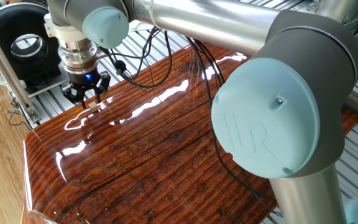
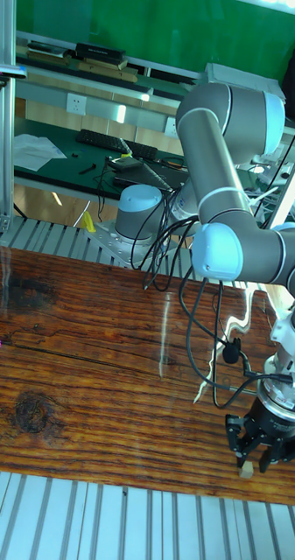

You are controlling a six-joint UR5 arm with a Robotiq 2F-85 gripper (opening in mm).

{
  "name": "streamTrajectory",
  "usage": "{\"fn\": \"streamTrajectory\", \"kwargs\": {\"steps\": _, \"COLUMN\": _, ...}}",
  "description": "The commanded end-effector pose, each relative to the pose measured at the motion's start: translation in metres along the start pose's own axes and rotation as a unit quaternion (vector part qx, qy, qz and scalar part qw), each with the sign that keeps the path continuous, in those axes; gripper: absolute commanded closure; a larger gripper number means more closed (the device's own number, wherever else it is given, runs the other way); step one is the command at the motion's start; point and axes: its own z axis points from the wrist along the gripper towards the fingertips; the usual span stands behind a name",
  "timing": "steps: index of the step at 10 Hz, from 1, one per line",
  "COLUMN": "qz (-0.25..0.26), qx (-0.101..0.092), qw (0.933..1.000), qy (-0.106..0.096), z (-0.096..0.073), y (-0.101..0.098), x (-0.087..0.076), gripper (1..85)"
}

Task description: Hold a small block with the gripper and sweep it from left to right on the table

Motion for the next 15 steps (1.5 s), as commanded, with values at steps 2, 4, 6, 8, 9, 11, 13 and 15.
{"fn": "streamTrajectory", "kwargs": {"steps": 2, "qz": -0.001, "qx": 0.000, "qw": 1.0000, "qy": 0.004, "z": -0.005, "y": -0.003, "x": -0.004, "gripper": 40.7}}
{"fn": "streamTrajectory", "kwargs": {"steps": 4, "qz": -0.004, "qx": -0.017, "qw": 0.9998, "qy": 0.007, "z": -0.023, "y": 0.000, "x": -0.013, "gripper": 41.0}}
{"fn": "streamTrajectory", "kwargs": {"steps": 6, "qz": -0.013, "qx": -0.027, "qw": 0.9996, "qy": 0.000, "z": -0.049, "y": -0.007, "x": -0.029, "gripper": 50.0}}
{"fn": "streamTrajectory", "kwargs": {"steps": 8, "qz": -0.025, "qx": 0.050, "qw": 0.9980, "qy": -0.029, "z": -0.062, "y": -0.055, "x": -0.048, "gripper": 84.7}}
{"fn": "streamTrajectory", "kwargs": {"steps": 9, "qz": -0.017, "qx": 0.044, "qw": 0.9984, "qy": -0.032, "z": -0.066, "y": -0.055, "x": -0.050, "gripper": 84.7}}
{"fn": "streamTrajectory", "kwargs": {"steps": 11, "qz": -0.015, "qx": 0.037, "qw": 0.9976, "qy": -0.057, "z": -0.068, "y": -0.057, "x": -0.066, "gripper": 84.7}}
{"fn": "streamTrajectory", "kwargs": {"steps": 13, "qz": -0.009, "qx": 0.017, "qw": 0.9975, "qy": -0.068, "z": -0.068, "y": -0.048, "x": -0.074, "gripper": 84.7}}
{"fn": "streamTrajectory", "kwargs": {"steps": 15, "qz": -0.007, "qx": 0.029, "qw": 0.9976, "qy": -0.063, "z": -0.070, "y": -0.055, "x": -0.071, "gripper": 84.7}}
